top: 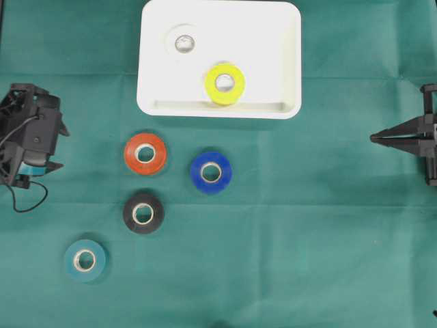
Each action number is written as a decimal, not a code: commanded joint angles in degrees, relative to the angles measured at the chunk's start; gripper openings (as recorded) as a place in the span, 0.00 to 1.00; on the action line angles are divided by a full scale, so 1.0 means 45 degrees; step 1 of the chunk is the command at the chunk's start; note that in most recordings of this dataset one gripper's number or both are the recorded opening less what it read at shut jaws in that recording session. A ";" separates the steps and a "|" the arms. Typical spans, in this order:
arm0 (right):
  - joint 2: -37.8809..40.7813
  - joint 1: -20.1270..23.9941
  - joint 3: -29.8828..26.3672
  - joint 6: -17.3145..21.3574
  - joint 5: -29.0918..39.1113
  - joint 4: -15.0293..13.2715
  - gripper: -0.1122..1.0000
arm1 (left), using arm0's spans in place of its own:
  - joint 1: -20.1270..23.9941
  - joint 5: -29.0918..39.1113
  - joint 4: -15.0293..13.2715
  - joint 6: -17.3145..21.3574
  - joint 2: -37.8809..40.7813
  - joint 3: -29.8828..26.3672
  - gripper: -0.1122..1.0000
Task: Put the tape into the white case with the left arm.
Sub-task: 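Withdraw the left gripper to the left side, then reach the left gripper over the blue tape roll, then close the left gripper on the blue roll's inner hole, then carry the blue tape roll into the white tray and release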
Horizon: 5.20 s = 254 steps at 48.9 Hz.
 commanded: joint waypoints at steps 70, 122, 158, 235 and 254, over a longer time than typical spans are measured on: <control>0.0098 0.0000 -0.0137 0.0039 -0.0117 -0.0039 0.01 | -0.0957 -0.1602 0.0020 0.0605 0.9863 -0.9121 0.73; 0.0098 -0.0020 -0.0117 0.0039 -0.0137 -0.0039 0.01 | -0.1230 -0.2227 0.0020 0.0664 1.1563 -0.9395 0.72; 0.0117 -0.0020 -0.0117 0.0039 -0.0137 -0.0039 0.01 | -0.1230 -0.2441 0.0020 0.0664 1.2168 -0.9590 0.69; 0.0098 -0.0020 -0.0117 0.0039 -0.0137 -0.0039 0.01 | 0.0898 -0.1660 0.0098 0.1543 1.0059 -1.0137 0.32; 0.0098 -0.0020 -0.0117 0.0039 -0.0137 -0.0039 0.01 | 0.3008 -0.1641 0.0098 0.2656 1.0801 -1.1035 0.32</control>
